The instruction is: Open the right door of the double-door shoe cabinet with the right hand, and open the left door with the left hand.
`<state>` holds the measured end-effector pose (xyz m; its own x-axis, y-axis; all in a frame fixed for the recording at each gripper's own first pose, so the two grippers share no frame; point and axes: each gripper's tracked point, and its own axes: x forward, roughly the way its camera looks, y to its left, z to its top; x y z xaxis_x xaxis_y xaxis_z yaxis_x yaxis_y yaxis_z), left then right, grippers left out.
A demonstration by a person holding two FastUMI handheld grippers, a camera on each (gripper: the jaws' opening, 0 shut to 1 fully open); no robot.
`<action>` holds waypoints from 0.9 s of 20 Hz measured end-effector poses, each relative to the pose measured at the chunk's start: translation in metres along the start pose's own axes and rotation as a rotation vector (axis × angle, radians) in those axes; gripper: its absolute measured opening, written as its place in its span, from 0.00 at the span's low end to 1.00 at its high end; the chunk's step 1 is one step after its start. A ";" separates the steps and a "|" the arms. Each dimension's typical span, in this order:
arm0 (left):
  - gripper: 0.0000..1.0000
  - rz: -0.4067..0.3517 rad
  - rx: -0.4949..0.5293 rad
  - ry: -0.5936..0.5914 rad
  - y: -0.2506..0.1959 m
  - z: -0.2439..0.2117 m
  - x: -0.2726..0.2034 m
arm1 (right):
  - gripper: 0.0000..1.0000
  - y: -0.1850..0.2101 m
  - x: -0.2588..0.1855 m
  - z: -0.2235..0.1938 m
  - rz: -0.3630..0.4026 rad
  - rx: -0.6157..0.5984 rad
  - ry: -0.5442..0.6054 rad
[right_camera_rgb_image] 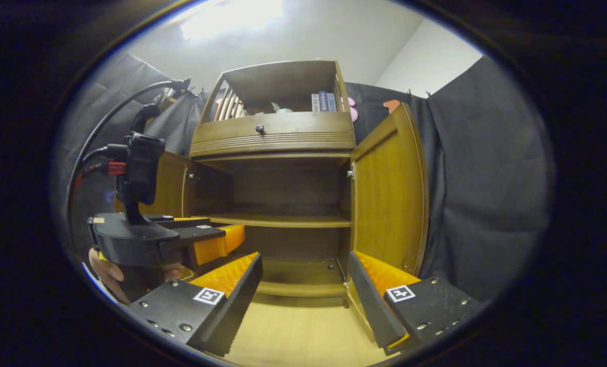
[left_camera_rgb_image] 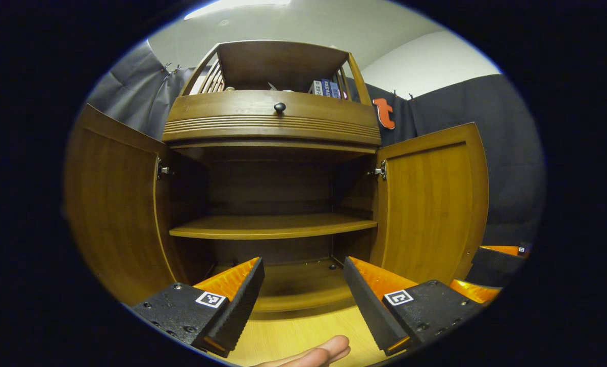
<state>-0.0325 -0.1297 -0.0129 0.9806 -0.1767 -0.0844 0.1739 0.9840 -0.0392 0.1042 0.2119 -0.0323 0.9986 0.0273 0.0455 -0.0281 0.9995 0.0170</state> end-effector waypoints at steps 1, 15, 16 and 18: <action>0.97 0.013 0.005 -0.007 0.003 0.001 -0.001 | 0.98 0.000 0.000 -0.001 -0.001 0.005 -0.001; 0.98 0.019 0.019 -0.039 -0.016 -0.004 -0.005 | 0.97 -0.023 -0.021 -0.001 -0.038 0.022 -0.026; 0.99 -0.004 0.007 -0.024 -0.021 -0.007 -0.006 | 1.00 -0.025 -0.024 -0.001 -0.039 0.031 -0.030; 0.99 -0.028 -0.025 -0.031 -0.027 -0.003 -0.010 | 0.98 -0.023 -0.026 -0.001 -0.017 0.061 -0.036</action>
<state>-0.0476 -0.1543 -0.0143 0.9777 -0.2034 -0.0525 0.1998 0.9776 -0.0665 0.0786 0.1882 -0.0349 0.9967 0.0088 0.0811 -0.0152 0.9968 0.0787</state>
